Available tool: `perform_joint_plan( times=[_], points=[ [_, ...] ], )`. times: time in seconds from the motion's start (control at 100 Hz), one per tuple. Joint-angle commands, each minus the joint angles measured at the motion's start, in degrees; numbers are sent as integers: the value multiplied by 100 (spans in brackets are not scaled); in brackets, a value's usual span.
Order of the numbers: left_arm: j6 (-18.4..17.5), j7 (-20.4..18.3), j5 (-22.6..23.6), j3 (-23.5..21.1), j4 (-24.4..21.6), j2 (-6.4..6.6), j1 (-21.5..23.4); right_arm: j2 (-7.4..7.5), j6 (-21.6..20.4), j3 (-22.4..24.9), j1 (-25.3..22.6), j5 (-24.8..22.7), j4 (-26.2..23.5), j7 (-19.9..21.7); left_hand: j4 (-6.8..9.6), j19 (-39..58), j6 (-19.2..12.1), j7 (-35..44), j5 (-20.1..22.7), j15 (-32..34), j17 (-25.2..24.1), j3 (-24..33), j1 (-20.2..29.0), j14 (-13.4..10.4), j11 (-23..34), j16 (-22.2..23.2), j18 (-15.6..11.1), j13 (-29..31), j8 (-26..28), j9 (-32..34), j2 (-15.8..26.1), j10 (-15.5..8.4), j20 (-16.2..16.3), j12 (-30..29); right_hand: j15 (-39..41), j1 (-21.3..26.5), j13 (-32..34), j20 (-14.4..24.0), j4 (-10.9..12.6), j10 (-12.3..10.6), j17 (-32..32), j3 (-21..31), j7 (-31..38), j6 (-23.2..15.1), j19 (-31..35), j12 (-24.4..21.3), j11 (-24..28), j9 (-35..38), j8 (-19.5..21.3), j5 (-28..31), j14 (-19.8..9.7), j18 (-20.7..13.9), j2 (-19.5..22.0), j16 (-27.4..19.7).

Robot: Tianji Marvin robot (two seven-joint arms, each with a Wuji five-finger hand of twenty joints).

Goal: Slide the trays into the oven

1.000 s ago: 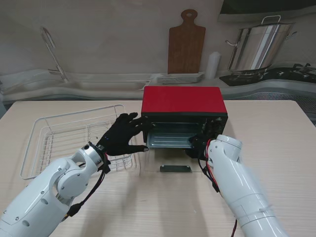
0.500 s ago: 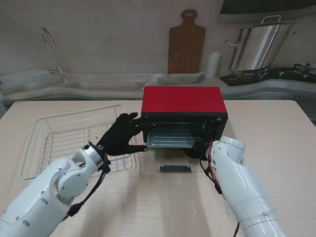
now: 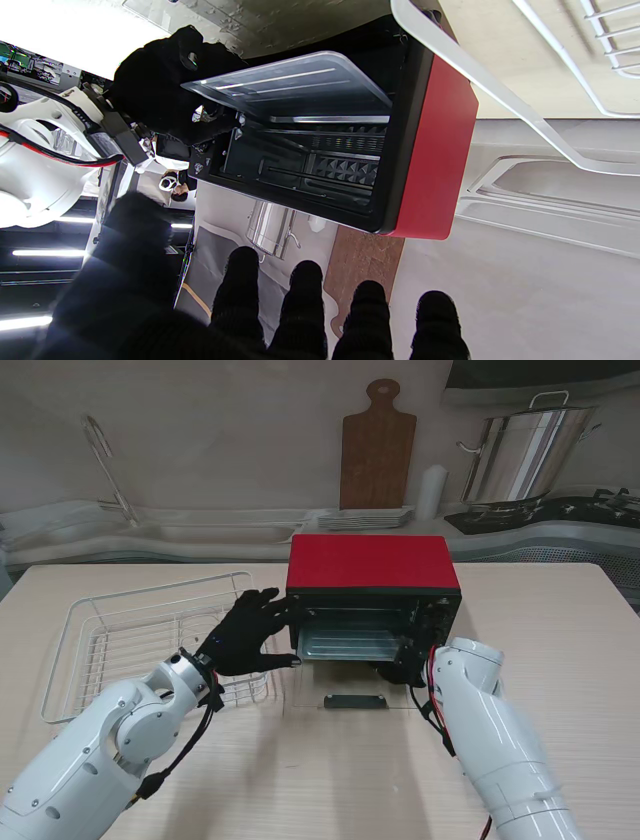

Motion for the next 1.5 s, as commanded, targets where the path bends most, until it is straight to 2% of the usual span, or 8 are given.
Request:
perform_joint_plan(
  times=[0.0, 0.27, 0.92, 1.49],
  points=[
    [15, -79, -14, -13, -49, -35, 55, -10, 70, -6, -89, -79, 41, 136, 206, -304, 24, 13, -97, -72, -110, -102, -40, -149, 36, -86, -147, -105, 12, -168, 169, -75, -36, -65, 139, -252, 89, 113, 111, 76, -75, -268, -57, 45, 302, 88, 165, 127, -51, -163, 169, 469, 20, 73],
    [25, -73, -22, -24, -50, -37, 69, 14, 180, 74, -116, -210, 80, 346, 205, -303, 23, 29, -81, -70, -110, -98, -38, -148, 45, -85, -144, -100, 24, -157, 165, -74, -33, -58, 148, -305, 68, 229, 190, 87, -160, -596, -93, 96, 320, 73, 149, 145, -74, -148, 216, 539, 235, 62],
    [11, -46, -10, -43, -58, -40, 81, 170, 477, 169, -197, -660, 93, 1212, 203, -300, 10, 56, -67, -67, -111, -94, -47, -156, 51, -85, -145, -94, 55, -157, 161, -77, -25, -48, 294, -369, 226, 341, 272, 218, 2, -868, -304, 275, 400, 18, 85, 430, 67, 351, 352, 572, 446, 75],
    [-8, -8, -11, -60, -70, -44, 117, 284, 492, 199, -443, -924, -173, 1472, 202, -300, 20, 53, -62, -68, -111, -88, -45, -145, 52, -86, -142, -94, 60, -151, 157, -72, -23, -50, 253, -355, 186, 295, 304, 331, 4, -891, -702, 381, 346, -12, 10, 399, 133, 397, 430, 602, 503, 30]
  ],
)
